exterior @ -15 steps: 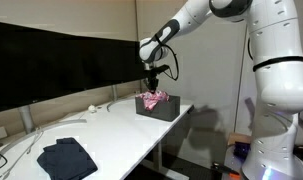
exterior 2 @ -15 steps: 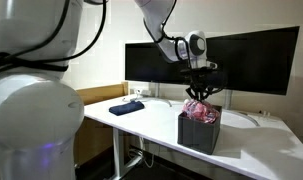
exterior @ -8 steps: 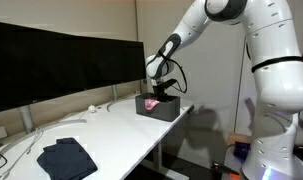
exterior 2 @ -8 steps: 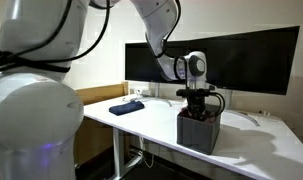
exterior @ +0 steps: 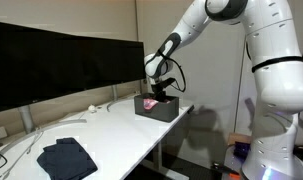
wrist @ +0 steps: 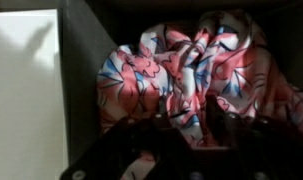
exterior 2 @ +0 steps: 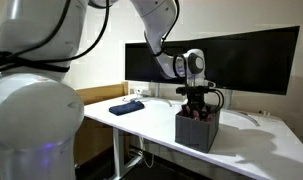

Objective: Pick up the cloths and put them in the box

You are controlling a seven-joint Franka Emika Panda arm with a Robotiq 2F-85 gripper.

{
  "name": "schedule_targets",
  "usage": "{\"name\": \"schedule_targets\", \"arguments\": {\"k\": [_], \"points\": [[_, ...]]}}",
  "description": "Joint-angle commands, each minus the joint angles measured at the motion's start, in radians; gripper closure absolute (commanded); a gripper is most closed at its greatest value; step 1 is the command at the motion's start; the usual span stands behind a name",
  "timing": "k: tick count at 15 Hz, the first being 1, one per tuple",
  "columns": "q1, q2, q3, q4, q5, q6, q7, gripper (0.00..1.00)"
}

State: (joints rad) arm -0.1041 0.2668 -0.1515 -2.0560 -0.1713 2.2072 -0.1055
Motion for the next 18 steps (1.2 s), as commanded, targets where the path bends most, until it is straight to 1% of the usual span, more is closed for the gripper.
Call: {"name": "schedule_targets", "arguments": {"k": [1,4,6,9,12,14,18], "points": [[0.003,-0.099,0.016,-0.009,-0.013,-0.013,0.007,0.24],[0.009,-0.179,0.025,0.000,-0.021,-0.014,0.015,0.05],[0.014,-0.235,0.036,0.006,-0.021,-0.012,0.017,0.00],[0.031,-0.328,0.064,-0.006,0.004,0.017,0.023,0.00],[0.062,-0.396,0.100,-0.011,0.041,0.021,0.012,0.00],[0.090,-0.427,0.127,-0.009,0.062,0.016,0.006,0.00],[0.157,-0.451,0.183,0.006,0.111,-0.020,-0.019,0.00]]}}
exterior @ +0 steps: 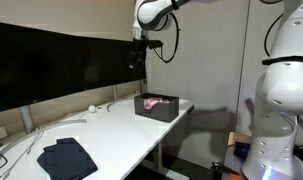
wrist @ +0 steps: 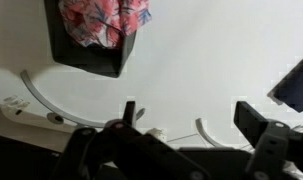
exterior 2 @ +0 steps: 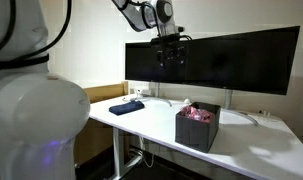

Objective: Pick up the cloths and put them in the box

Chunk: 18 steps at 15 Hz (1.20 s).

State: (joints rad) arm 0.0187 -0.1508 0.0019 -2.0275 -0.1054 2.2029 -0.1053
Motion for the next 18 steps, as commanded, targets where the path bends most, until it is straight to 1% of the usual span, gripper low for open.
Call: {"name": "schedule_targets", "arguments": {"k": [1,4,6,7,9,11,14,18], "points": [[0.053,-0.029,0.046,-0.013,0.063,-0.036,-0.020,0.00],[0.104,-0.018,0.091,-0.010,0.100,-0.068,-0.020,0.00],[0.128,-0.036,0.115,-0.035,0.099,-0.079,-0.022,0.00],[0.115,-0.009,0.108,-0.001,0.080,-0.068,0.000,0.00],[0.123,-0.008,0.118,-0.002,0.080,-0.070,0.001,0.00],[0.119,-0.007,0.111,-0.001,0.080,-0.070,0.000,0.00],[0.136,-0.004,0.127,-0.083,0.100,-0.040,0.019,0.00],[0.165,0.060,0.178,-0.121,0.076,0.006,0.074,0.00]]}}
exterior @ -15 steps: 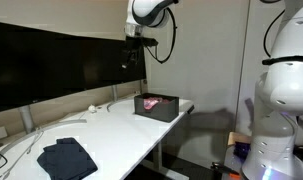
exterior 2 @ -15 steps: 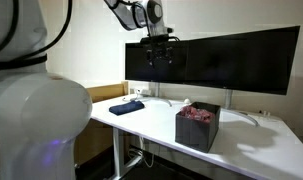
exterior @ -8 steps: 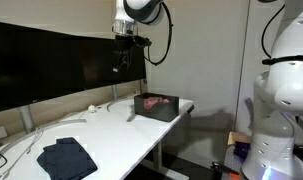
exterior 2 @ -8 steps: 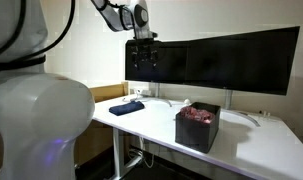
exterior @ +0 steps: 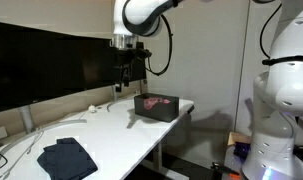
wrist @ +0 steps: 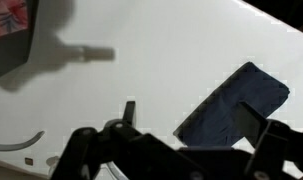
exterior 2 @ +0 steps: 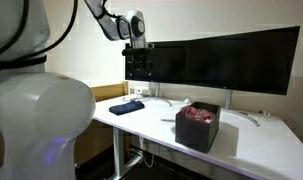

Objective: Pick up the cloths and put them in the box

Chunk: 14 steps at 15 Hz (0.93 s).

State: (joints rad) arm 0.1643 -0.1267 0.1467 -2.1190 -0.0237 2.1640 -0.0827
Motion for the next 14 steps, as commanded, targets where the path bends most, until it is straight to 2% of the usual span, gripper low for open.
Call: {"name": "schedule_targets", "arguments": {"k": [1,6,8,14], "points": [[0.028,0.057,0.045,-0.032,-0.011,0.063,0.068,0.00],[0.085,0.206,0.107,0.035,-0.078,0.143,0.227,0.00],[0.113,0.264,0.117,0.078,-0.114,0.142,0.281,0.00],[0.208,0.446,0.095,0.288,-0.207,0.126,0.421,0.00]]}}
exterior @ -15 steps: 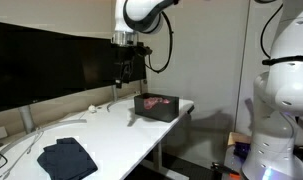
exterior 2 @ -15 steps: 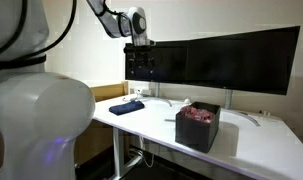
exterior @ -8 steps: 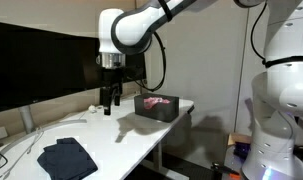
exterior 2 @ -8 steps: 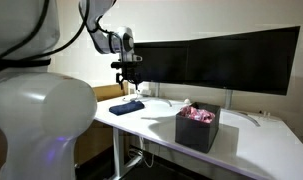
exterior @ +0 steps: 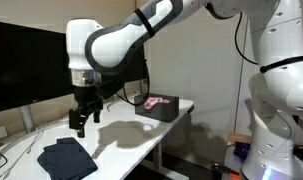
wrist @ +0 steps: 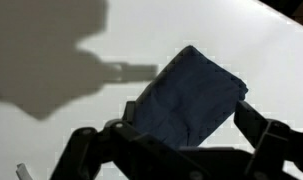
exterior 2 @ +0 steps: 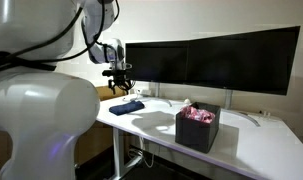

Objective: Pick up the cloths and put them in the box

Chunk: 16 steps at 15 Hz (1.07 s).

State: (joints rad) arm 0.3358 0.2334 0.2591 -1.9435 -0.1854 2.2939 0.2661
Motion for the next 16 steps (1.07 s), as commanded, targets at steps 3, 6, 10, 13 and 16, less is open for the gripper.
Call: {"name": "schedule_targets", "arguments": {"k": [3,6,10,13,16], "points": [[0.084,0.172,-0.050,0.232,-0.071,-0.007,0.151,0.00],[0.128,0.255,-0.091,0.335,-0.084,-0.011,0.201,0.00],[0.177,0.360,-0.146,0.446,-0.101,-0.015,0.226,0.00],[0.202,0.432,-0.175,0.527,-0.092,-0.026,0.226,0.00],[0.223,0.492,-0.199,0.590,-0.090,-0.043,0.225,0.00]]}}
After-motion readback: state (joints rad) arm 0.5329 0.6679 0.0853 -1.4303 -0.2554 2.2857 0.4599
